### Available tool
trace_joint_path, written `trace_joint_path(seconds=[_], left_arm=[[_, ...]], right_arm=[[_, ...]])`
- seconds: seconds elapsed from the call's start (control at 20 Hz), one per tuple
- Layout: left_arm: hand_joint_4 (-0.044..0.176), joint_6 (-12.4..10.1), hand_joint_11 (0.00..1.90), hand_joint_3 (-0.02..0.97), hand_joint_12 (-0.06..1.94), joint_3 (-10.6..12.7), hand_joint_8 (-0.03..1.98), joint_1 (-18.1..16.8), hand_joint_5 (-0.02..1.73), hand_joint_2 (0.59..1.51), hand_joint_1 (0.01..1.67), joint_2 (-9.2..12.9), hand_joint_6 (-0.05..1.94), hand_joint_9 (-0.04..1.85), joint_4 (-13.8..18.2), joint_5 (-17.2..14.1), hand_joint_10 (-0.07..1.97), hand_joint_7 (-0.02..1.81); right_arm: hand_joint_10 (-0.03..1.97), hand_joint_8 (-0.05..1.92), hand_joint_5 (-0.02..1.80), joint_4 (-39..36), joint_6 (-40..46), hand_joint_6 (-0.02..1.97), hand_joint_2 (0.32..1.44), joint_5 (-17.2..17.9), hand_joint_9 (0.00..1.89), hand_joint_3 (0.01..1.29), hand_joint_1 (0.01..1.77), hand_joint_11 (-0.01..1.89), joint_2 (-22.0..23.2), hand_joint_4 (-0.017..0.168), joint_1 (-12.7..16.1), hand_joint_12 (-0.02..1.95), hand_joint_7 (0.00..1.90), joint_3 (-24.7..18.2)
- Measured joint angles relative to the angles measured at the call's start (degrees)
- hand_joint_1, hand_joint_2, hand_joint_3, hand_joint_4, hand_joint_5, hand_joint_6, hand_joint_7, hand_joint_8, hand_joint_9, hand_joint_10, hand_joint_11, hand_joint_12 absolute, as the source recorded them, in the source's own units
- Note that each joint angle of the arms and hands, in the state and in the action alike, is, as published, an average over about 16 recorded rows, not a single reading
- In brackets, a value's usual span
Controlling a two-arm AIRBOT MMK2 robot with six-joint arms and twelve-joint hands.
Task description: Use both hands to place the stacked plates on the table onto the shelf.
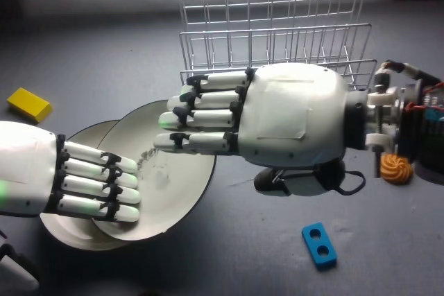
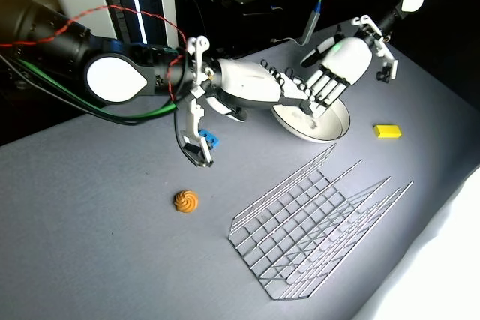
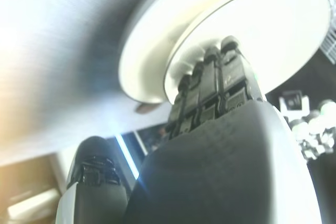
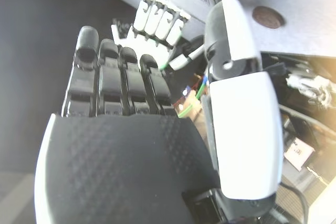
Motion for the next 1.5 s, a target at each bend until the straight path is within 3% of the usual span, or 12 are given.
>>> trace_joint_path(seconds=[0.3,0.5,0.85,1.15,1.5], left_arm=[[-0.003,-1.7,0.02,0.033,0.00,-3.4,-0.01,-2.8,0.00,1.152,0.02,0.3,-0.01,0.02,1.5,2.2,0.02,0.00],[-0.003,-2.2,0.02,0.029,0.00,-4.6,-0.01,-3.7,0.00,1.153,0.02,0.5,-0.01,0.02,2.1,3.0,0.02,0.01],[-0.004,-2.4,0.02,0.024,0.00,-5.5,0.00,-4.3,0.00,1.156,0.02,0.7,-0.01,0.02,2.6,3.4,0.02,0.02],[-0.006,-2.6,0.02,0.023,0.00,-5.5,0.00,-4.4,0.00,1.157,0.02,0.7,-0.01,0.02,2.7,3.3,0.01,0.02],[-0.005,-3.4,0.02,0.023,0.00,-5.2,0.00,-5.2,0.00,1.157,0.02,1.0,0.00,0.02,2.5,2.6,0.01,0.02]], right_arm=[[0.02,0.02,0.09,0.1,-0.4,0.02,1.10,-1.0,0.11,0.01,1.07,0.01,-5.1,0.004,0.5,0.60,0.05,4.9],[0.02,0.02,0.13,0.1,-0.6,0.02,1.10,-1.2,0.16,0.01,1.08,0.01,-8.0,0.004,0.7,0.76,0.11,7.6],[0.04,0.02,0.37,0.1,-1.1,0.04,1.10,-0.7,0.43,0.01,1.06,0.17,-11.5,0.004,0.5,1.03,0.39,10.8],[0.05,0.18,0.60,-0.2,-1.8,0.39,1.07,1.1,0.78,0.01,1.06,0.46,-12.8,0.001,0.2,1.20,0.69,12.0],[0.09,0.48,0.81,-0.4,-2.5,0.76,1.01,3.6,1.09,0.01,1.09,0.76,-13.5,-0.003,0.0,1.23,0.93,12.6]])
